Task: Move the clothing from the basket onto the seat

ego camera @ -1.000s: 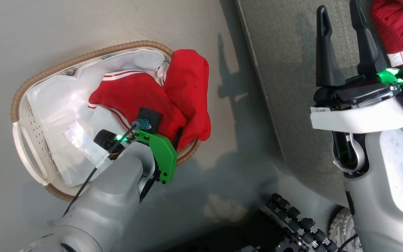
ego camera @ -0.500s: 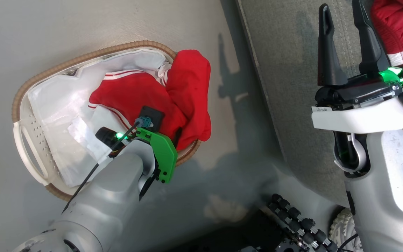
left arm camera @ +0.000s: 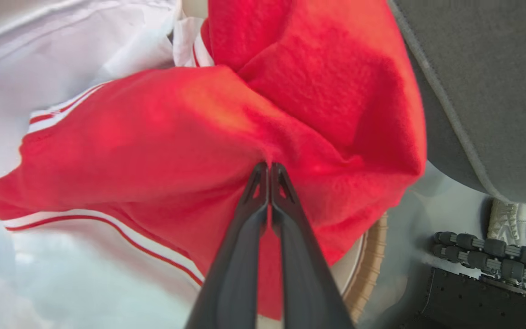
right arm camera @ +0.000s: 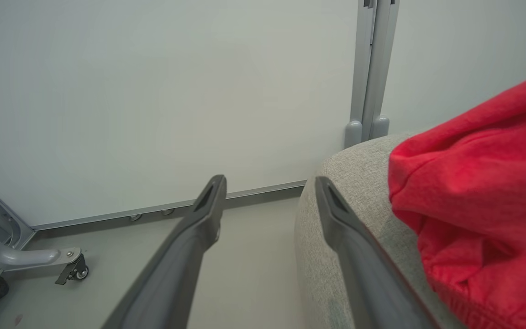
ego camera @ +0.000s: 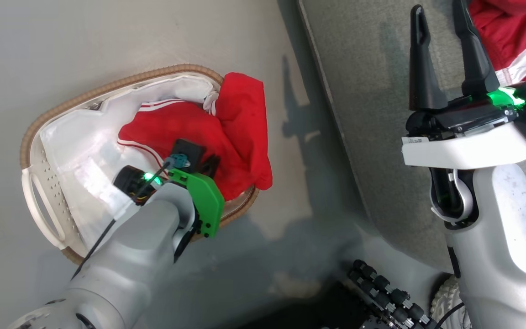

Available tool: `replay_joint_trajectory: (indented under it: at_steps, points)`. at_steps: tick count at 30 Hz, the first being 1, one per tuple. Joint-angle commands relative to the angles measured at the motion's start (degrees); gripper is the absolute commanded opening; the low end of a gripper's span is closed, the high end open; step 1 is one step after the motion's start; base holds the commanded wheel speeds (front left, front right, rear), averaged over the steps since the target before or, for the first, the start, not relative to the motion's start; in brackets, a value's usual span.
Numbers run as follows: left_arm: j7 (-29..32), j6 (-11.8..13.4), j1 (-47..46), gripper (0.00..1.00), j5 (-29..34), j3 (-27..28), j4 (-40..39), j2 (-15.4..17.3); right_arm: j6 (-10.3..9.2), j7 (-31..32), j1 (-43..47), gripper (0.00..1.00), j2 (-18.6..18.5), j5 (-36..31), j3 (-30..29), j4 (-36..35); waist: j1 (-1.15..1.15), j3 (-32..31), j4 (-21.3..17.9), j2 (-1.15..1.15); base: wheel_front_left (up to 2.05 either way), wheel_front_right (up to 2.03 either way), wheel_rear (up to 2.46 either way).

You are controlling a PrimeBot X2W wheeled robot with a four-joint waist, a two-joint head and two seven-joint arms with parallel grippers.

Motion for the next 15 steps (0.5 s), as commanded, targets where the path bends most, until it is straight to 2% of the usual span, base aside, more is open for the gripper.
replay_joint_trajectory:
  at_steps: [1,9,15]
  points:
    - [-0.9,-0.3,-0.2,0.0,-0.6,0.3,0.1,0.8,-0.06,-0.3,-0.6,1.0,-0.1,0.6,0.4,0.6,0.0,-1.5,-0.9,0.0,0.0,0.0,0.0]
    - [-3.2,-0.3,3.2,0.0,-3.6,2.5,-2.3,1.1,-0.06,-0.3,0.8,1.0,-0.2,2.3,1.3,3.4,0.0,-8.7,0.2,0.0,0.0,0.0,0.0]
    - [-3.3,-0.3,7.6,0.0,-1.4,9.5,-7.4,1.9,-0.06,-0.3,3.9,1.0,-0.2,0.8,1.0,6.3,0.0,-15.9,3.0,0.0,0.0,0.0,0.0]
